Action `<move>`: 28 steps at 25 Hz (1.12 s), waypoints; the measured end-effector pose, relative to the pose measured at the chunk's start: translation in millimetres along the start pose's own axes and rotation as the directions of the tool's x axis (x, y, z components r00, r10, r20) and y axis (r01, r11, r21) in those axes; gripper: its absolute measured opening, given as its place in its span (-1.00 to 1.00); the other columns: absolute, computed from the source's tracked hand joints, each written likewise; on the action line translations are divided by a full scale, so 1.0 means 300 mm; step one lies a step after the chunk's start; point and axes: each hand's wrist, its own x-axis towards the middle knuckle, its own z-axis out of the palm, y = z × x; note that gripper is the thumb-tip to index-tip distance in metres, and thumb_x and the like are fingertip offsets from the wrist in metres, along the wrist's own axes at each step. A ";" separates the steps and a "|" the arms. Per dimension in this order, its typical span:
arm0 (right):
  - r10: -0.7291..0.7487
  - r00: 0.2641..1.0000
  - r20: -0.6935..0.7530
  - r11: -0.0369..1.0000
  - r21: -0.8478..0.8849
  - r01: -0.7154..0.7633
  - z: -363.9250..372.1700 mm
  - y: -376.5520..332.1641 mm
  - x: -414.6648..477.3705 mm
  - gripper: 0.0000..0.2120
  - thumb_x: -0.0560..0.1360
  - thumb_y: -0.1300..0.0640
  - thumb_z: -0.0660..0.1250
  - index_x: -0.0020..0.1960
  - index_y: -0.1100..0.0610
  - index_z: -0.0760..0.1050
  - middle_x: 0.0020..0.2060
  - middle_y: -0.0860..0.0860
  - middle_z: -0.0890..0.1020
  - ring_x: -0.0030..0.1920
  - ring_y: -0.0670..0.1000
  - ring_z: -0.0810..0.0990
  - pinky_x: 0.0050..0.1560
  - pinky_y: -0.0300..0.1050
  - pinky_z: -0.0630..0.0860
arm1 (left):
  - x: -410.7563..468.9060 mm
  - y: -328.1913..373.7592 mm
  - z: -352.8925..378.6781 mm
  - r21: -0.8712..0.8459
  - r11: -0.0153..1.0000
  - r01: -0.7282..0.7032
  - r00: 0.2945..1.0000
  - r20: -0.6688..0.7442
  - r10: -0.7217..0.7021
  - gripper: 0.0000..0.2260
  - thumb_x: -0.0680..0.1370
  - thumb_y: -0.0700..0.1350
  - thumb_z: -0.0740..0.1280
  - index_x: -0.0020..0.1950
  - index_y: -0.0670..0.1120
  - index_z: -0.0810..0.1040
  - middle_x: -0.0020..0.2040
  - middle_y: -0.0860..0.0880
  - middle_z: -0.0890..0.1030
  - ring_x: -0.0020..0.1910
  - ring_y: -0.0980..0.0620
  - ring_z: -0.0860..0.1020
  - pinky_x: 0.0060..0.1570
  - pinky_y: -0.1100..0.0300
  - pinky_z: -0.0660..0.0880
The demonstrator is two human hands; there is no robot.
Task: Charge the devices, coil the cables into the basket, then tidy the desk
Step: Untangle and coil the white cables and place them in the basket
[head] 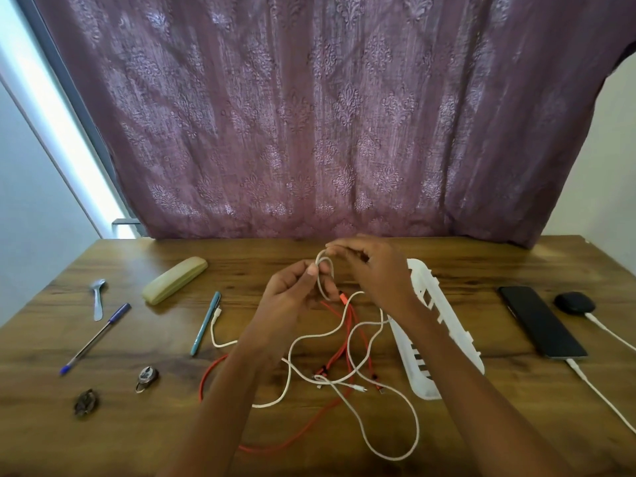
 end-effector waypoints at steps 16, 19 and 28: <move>-0.084 0.987 0.139 0.913 -0.386 0.132 0.123 -0.010 -0.271 -0.77 0.53 0.03 0.23 0.08 0.08 0.58 -0.14 -0.04 0.66 -0.30 -0.04 0.62 -0.37 -0.13 0.56 | 0.108 -0.007 -0.091 -0.029 0.991 -0.128 0.942 -0.317 0.112 -0.86 0.59 -0.21 0.17 -0.01 -0.15 0.52 0.09 -0.07 0.62 0.17 0.03 0.57 0.15 0.23 0.52; -0.251 0.939 0.236 0.781 -0.523 0.341 0.102 -0.030 -0.257 -0.76 0.38 0.11 0.45 0.05 0.07 0.60 -0.22 -0.03 0.63 -0.44 -0.06 0.55 -0.57 -0.22 0.45 | 0.104 -0.054 -0.099 0.323 0.943 -0.082 0.926 -0.325 0.192 -0.86 0.59 -0.23 0.20 0.08 -0.16 0.51 0.05 0.02 0.62 -0.01 0.26 0.61 -0.05 0.40 0.51; -0.381 0.923 0.043 0.834 -0.416 0.364 -0.025 -0.065 -0.056 -0.76 0.48 -0.06 0.24 -0.14 0.02 0.63 -0.35 -0.05 0.49 -0.46 -0.10 0.43 -0.55 -0.25 0.30 | 0.030 -0.118 -0.055 0.685 0.727 -0.039 0.977 -0.127 0.171 -0.84 0.58 -0.26 0.23 -0.11 -0.01 0.46 -0.24 0.13 0.57 -0.28 0.35 0.51 -0.24 0.41 0.42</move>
